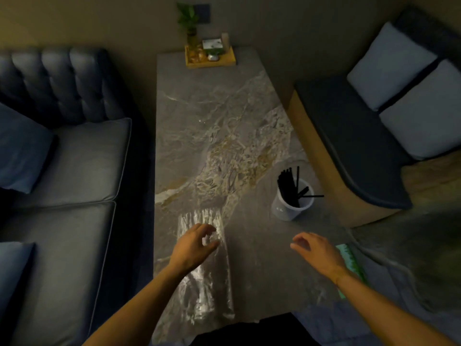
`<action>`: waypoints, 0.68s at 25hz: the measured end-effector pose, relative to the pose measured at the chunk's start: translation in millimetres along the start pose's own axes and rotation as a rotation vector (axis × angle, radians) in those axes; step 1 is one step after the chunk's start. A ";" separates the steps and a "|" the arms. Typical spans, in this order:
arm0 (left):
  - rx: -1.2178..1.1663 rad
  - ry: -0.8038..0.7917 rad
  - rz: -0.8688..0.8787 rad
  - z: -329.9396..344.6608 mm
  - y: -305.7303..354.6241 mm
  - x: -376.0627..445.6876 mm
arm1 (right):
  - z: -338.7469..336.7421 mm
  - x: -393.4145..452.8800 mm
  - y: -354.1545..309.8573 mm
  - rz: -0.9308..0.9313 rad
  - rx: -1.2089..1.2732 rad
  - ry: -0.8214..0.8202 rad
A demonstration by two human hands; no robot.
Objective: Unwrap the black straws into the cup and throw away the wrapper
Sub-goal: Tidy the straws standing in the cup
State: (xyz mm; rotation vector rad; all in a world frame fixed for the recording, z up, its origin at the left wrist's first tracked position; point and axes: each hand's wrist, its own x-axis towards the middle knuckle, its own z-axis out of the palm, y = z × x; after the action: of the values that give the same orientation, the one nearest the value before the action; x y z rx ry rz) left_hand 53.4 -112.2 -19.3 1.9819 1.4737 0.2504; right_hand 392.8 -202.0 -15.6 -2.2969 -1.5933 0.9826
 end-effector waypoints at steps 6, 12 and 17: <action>-0.008 -0.097 -0.012 22.6 66.2 43.4 | -60.4 16.5 48.2 -0.051 0.153 0.057; -0.014 -0.114 -0.059 34.3 119.1 82.3 | -98.9 49.6 68.5 -0.161 0.134 -0.043; 0.020 -0.152 -0.036 26.9 155.5 112.5 | -112.8 88.8 49.0 -0.266 -0.053 -0.125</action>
State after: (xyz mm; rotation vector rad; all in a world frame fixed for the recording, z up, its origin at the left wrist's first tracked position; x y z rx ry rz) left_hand 228.9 -44.8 28.0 1.9430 1.4185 0.0680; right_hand 517.2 -119.1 9.9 -2.0184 -1.9350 1.0445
